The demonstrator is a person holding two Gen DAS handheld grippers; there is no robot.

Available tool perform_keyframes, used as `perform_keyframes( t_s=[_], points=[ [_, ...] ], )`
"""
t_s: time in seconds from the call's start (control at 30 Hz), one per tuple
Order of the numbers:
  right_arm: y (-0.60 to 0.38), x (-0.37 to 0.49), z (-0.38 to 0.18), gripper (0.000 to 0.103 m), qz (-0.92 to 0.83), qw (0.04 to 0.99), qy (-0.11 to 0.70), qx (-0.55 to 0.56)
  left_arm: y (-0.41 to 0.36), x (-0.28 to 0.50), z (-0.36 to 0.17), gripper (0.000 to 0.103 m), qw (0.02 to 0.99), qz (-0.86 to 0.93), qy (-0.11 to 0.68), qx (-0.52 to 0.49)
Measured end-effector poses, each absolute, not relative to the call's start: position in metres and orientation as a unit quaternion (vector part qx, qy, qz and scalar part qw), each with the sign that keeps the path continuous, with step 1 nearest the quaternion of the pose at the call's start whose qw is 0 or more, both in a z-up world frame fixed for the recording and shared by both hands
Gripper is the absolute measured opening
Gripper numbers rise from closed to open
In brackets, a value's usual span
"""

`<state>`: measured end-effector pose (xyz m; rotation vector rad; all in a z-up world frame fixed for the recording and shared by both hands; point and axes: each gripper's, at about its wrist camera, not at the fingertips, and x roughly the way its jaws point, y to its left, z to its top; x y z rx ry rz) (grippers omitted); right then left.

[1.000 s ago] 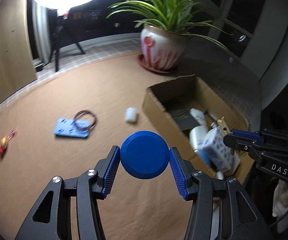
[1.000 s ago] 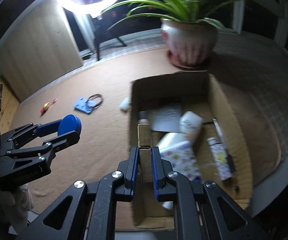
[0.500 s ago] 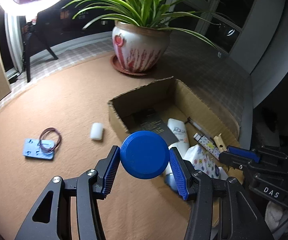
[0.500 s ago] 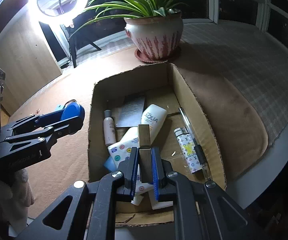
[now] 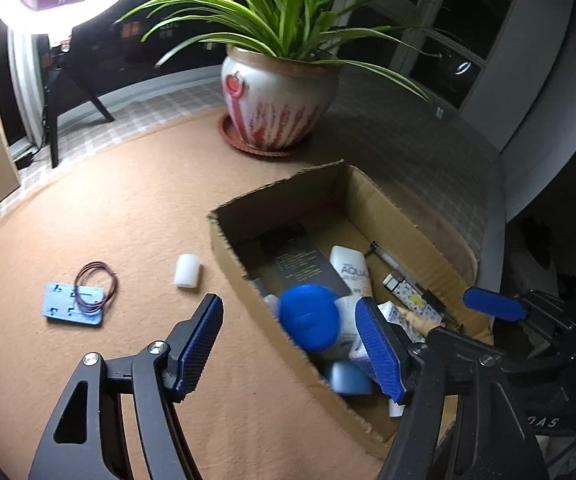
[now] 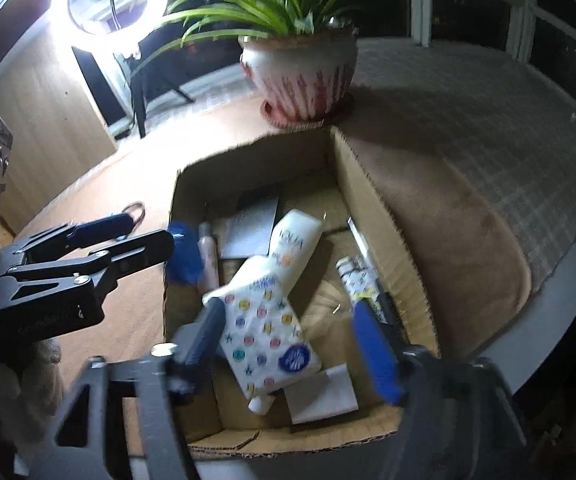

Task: Organize objects
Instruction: 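Open both tools to drop the lid and clothespin into the box, then move the right tool to the blue phone stand and grasp it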

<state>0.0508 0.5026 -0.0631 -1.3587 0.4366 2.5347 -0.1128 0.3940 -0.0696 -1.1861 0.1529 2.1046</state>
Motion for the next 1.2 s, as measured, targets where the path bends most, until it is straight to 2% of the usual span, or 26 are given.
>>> perform_keyframes(
  t_s=[0.6, 1.2],
  points=[
    [0.483, 0.030, -0.059, 0.065, 0.866, 0.075, 0.169, -0.465, 0.275, -0.123, -0.081, 0.072, 0.253, 0.839, 0.007, -0.481],
    [0.394, -0.073, -0.059, 0.065, 0.860, -0.068, 0.135, -0.487, 0.134, -0.100, -0.099, 0.072, 0.151, 0.848, -0.052, -0.506]
  ],
)
